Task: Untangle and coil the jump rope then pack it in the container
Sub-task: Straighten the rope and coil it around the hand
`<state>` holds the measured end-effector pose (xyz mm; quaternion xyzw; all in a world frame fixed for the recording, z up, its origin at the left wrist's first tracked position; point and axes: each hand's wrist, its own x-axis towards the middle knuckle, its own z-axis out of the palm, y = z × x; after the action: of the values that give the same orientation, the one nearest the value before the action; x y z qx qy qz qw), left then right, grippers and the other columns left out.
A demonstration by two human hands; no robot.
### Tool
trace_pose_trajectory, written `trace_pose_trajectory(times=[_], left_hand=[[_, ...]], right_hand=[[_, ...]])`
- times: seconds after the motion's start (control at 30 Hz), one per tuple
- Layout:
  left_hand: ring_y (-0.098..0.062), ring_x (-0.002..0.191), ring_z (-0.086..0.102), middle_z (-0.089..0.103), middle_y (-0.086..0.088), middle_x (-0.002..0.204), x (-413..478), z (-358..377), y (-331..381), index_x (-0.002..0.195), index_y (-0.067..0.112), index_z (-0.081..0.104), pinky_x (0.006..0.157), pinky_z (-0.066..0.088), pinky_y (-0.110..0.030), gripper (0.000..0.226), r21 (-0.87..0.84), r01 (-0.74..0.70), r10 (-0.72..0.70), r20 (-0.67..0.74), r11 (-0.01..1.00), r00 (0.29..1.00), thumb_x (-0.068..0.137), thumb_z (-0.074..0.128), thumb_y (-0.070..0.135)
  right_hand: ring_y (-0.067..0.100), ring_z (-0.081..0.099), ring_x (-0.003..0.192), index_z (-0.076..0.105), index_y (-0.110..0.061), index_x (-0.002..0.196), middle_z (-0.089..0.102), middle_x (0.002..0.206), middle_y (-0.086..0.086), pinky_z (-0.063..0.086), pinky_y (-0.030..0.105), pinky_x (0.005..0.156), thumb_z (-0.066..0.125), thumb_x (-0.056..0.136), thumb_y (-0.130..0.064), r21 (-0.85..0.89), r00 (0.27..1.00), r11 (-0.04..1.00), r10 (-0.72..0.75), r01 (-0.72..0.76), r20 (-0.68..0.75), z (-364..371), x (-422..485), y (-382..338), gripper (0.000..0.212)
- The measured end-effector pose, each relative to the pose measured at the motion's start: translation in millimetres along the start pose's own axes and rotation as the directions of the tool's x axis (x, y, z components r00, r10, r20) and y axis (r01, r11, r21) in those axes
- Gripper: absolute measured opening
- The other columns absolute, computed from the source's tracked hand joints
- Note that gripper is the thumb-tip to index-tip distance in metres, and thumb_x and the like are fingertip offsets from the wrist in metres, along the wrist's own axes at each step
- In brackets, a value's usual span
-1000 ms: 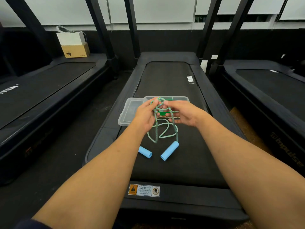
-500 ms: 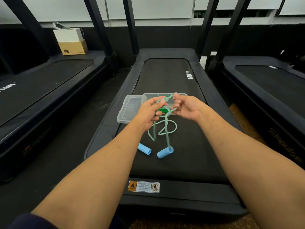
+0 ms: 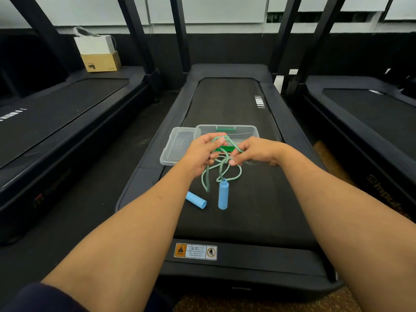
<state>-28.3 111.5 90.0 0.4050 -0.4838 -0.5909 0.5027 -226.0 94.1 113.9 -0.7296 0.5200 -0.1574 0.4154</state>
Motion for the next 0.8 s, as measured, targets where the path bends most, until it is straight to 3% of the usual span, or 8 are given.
trace_pose_trajectory(times=[0.1, 0.23, 0.4, 0.53, 0.6, 0.67, 0.73, 0.8], left_hand=[[-0.004, 0.046, 0.038, 0.072, 0.001, 0.088, 2.1, -1.2, -1.1, 0.114, 0.013, 0.066, 0.037, 0.028, -0.014, 0.018, -0.037, -0.011, 0.012, 0.006, 0.999, 1.000, 0.096, 0.062, 0.011], [-0.005, 0.051, 0.043, 0.064, -0.003, 0.076, 3.6, -2.3, -6.6, 0.118, -0.007, 0.062, 0.040, 0.030, -0.015, 0.025, -0.068, -0.014, 0.015, 0.012, 0.998, 1.000, 0.096, 0.061, 0.005], [-0.007, 0.059, 0.043, 0.054, -0.002, 0.070, 0.9, -3.0, -15.4, 0.093, 0.001, 0.066, 0.046, 0.034, -0.015, 0.009, 0.050, -0.002, 0.000, 0.027, 0.999, 1.000, 0.095, 0.063, 0.009], [-0.006, 0.058, 0.044, 0.051, -0.002, 0.071, 1.6, 0.8, -15.0, 0.091, 0.004, 0.063, 0.046, 0.031, -0.016, 0.009, 0.072, 0.010, -0.014, 0.059, 0.997, 0.998, 0.097, 0.062, 0.011], [-0.006, 0.057, 0.045, 0.053, 0.000, 0.071, 2.5, 0.9, -15.9, 0.091, 0.007, 0.062, 0.050, 0.032, -0.018, 0.009, 0.100, 0.009, -0.016, 0.065, 0.995, 0.998, 0.097, 0.061, 0.013], [-0.005, 0.057, 0.046, 0.056, 0.004, 0.071, 2.7, -2.0, -17.9, 0.091, 0.010, 0.063, 0.058, 0.036, -0.021, 0.010, 0.119, 0.021, -0.029, 0.067, 0.993, 0.997, 0.097, 0.062, 0.018], [-0.005, 0.057, 0.046, 0.056, 0.004, 0.071, 2.2, -4.2, -17.4, 0.093, 0.010, 0.066, 0.062, 0.042, -0.021, 0.010, 0.072, 0.051, -0.057, 0.084, 0.996, 0.995, 0.097, 0.062, 0.019], [-0.006, 0.058, 0.045, 0.054, 0.002, 0.072, 2.0, -2.4, -14.8, 0.094, 0.008, 0.067, 0.063, 0.051, -0.023, 0.011, -0.033, 0.078, -0.073, 0.113, 0.996, 0.991, 0.098, 0.061, 0.016]], right_hand=[[0.009, 0.057, 0.083, 0.079, -0.016, 0.089, 0.069, 0.086, 0.000, 0.041, 0.023, 0.084, 0.081, 0.083, -0.022, 0.115, 0.999, 0.992, -0.051, 0.052, -0.006, -1.3, -3.0, -1.2, 0.010], [-0.001, 0.050, 0.067, 0.075, -0.006, 0.108, 0.071, 0.085, -0.007, 0.038, 0.013, 0.063, 0.071, 0.092, -0.014, 0.290, 0.990, 0.947, -0.139, 0.141, -0.029, -1.2, -2.3, -1.6, 0.019], [-0.001, 0.063, 0.071, 0.070, 0.002, 0.111, 0.075, 0.083, -0.005, 0.045, 0.011, 0.066, 0.067, 0.094, -0.010, 0.377, 0.976, 0.903, -0.163, 0.208, -0.148, -1.4, -5.6, 2.0, 0.021], [0.004, 0.046, 0.052, 0.070, -0.011, 0.094, 0.055, 0.060, -0.005, 0.034, 0.023, 0.059, 0.060, 0.100, -0.020, 0.501, 0.968, 0.848, -0.056, 0.175, -0.244, 2.0, -4.7, 1.6, 0.015], [0.012, 0.060, 0.065, 0.062, -0.017, 0.081, 0.060, 0.067, -0.002, 0.047, 0.030, 0.070, 0.056, 0.102, -0.026, 0.641, 0.980, 0.759, 0.023, 0.110, -0.196, 1.3, -3.9, 0.0, 0.024], [0.028, 0.073, 0.088, 0.056, -0.012, 0.076, 0.074, 0.088, 0.009, 0.060, 0.045, 0.081, 0.051, 0.104, -0.022, 0.815, 0.990, 0.577, 0.074, 0.054, -0.118, 0.5, -4.4, -0.8, 0.030], [0.035, 0.072, 0.091, 0.054, -0.009, 0.076, 0.074, 0.096, 0.019, 0.063, 0.045, 0.074, 0.049, 0.105, -0.020, 0.892, 0.987, 0.451, 0.131, 0.019, -0.088, 1.7, -4.1, -2.3, 0.031], [0.025, 0.066, 0.075, 0.056, -0.011, 0.080, 0.070, 0.086, 0.012, 0.059, 0.035, 0.063, 0.051, 0.104, -0.024, 0.893, 0.974, 0.450, 0.205, -0.008, -0.095, 4.7, -0.8, -3.8, 0.028]])
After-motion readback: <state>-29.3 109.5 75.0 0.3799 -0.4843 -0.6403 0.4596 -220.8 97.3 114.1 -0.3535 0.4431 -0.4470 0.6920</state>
